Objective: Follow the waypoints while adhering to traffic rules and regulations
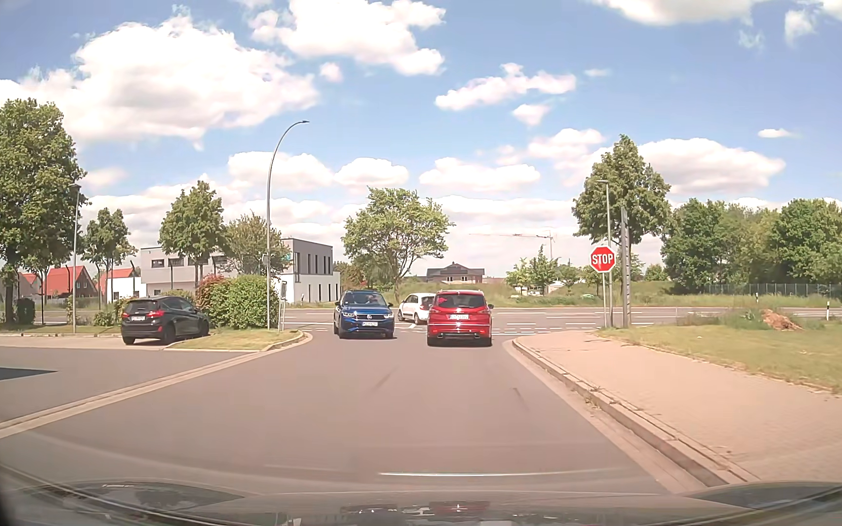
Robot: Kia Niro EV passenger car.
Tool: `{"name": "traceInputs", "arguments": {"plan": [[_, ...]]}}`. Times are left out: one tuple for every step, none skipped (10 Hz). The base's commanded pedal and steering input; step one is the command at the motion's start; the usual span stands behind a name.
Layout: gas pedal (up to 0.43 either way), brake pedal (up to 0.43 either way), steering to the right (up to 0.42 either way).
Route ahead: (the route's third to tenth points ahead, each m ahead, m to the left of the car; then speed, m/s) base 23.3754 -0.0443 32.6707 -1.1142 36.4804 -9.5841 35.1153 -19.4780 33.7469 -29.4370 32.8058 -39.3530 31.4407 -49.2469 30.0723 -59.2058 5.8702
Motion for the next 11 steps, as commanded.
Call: {"name": "traceInputs", "arguments": {"plan": [[0.0,0.079,0.002],[0.0,0.049,0.002],[0.0,0.043,0.002],[0.0,0.037,0.002],[0.0,0.03,0.002],[0.0,0.03,0.002],[0.0,0.03,0.002],[0.0,0.037,0.002],[0.0,0.037,0.002],[0.0,0.043,0.002],[0.0,0.043,0.002]]}}
